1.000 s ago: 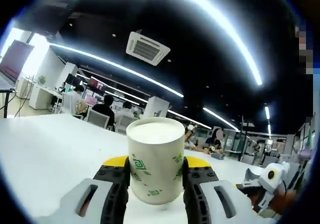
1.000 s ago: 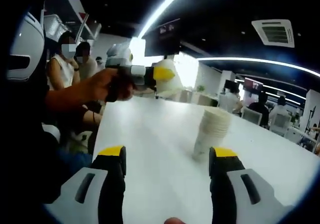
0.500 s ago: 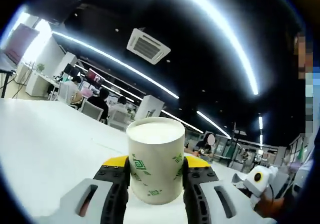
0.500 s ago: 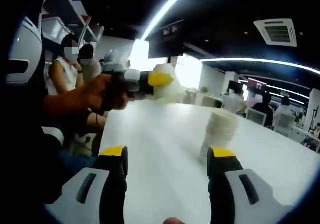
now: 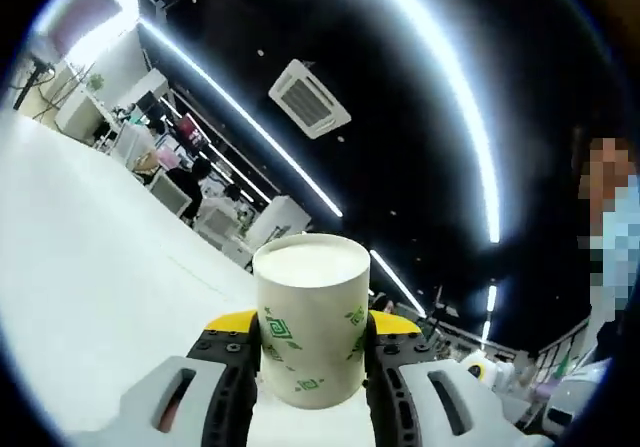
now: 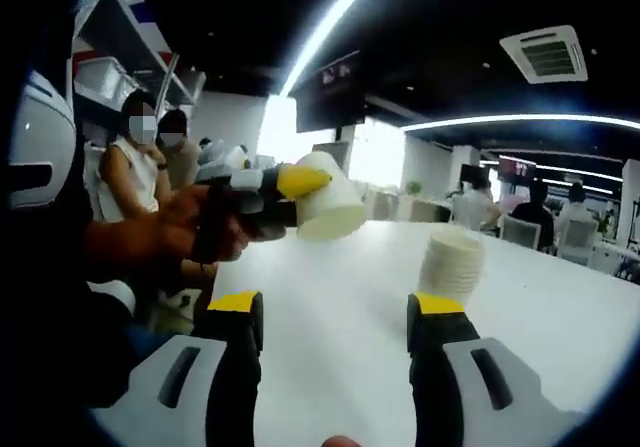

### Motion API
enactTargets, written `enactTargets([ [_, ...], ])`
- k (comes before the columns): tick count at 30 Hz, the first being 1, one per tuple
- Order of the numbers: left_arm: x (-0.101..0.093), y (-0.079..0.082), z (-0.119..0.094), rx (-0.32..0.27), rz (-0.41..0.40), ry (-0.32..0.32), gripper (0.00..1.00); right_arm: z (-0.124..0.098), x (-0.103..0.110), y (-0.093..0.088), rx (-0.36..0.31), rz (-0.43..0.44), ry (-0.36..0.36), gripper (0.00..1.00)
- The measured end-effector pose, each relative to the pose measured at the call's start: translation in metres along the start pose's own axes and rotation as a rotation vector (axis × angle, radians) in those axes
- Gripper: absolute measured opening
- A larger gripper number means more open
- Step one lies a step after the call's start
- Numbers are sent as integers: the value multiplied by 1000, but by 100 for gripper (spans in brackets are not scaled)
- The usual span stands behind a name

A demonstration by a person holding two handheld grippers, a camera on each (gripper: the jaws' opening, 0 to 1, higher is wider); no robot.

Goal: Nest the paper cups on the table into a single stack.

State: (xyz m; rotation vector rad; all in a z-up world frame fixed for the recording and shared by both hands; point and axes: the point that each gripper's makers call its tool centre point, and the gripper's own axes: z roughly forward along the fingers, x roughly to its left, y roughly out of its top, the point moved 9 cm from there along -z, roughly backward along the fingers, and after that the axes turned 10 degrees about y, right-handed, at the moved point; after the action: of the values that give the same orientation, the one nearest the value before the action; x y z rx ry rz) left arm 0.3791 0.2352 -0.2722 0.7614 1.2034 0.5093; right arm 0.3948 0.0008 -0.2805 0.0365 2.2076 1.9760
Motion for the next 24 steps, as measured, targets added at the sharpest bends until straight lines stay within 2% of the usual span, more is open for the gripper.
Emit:
enactTargets([
  [5,-3,-2,0,-17,-119,-51,44,4,-3,12,-75,38,18,56],
  [10,-9,-5,1,-27,-180,-80,44,8,-2,19,-160,97,55,53],
  [20,-21,-18,6,-36,-350,-164,43,12,-9,23,-298,234,95,38],
  [24,-24,-24,9,-45,-378,-166,43,14,-7,21,-345,293,129,31],
])
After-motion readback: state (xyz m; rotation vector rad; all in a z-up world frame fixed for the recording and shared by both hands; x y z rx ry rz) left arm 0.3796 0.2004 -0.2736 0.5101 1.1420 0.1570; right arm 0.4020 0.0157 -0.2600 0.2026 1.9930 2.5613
